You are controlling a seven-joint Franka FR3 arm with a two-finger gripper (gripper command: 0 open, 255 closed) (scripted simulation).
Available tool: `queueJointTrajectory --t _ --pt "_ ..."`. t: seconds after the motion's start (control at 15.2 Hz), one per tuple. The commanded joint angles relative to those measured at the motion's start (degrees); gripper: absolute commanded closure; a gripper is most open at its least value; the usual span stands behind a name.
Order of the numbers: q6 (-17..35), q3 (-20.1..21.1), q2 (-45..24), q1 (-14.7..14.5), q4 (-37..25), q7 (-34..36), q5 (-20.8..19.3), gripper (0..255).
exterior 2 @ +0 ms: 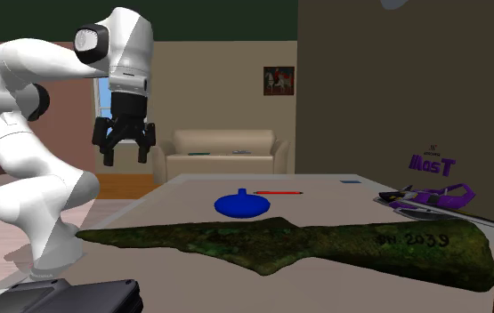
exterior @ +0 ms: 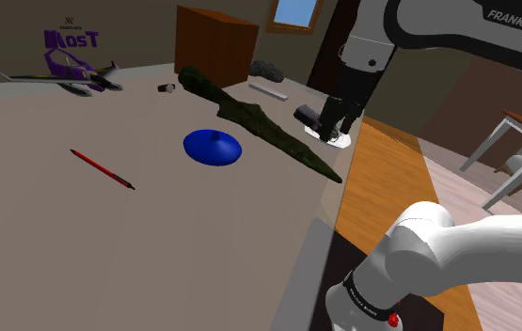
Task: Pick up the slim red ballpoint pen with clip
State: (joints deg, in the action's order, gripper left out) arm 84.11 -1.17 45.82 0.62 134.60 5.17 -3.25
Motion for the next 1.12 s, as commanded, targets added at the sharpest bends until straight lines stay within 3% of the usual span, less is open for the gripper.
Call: queueJointTrajectory --t 0.0,1.06 --pt "0.0 0.0 0.0 0.0 0.0 0.0 0.0 0" --pt "15.3 11.6 -23.7 -7.4 -9.7 7.2 7.5 0"
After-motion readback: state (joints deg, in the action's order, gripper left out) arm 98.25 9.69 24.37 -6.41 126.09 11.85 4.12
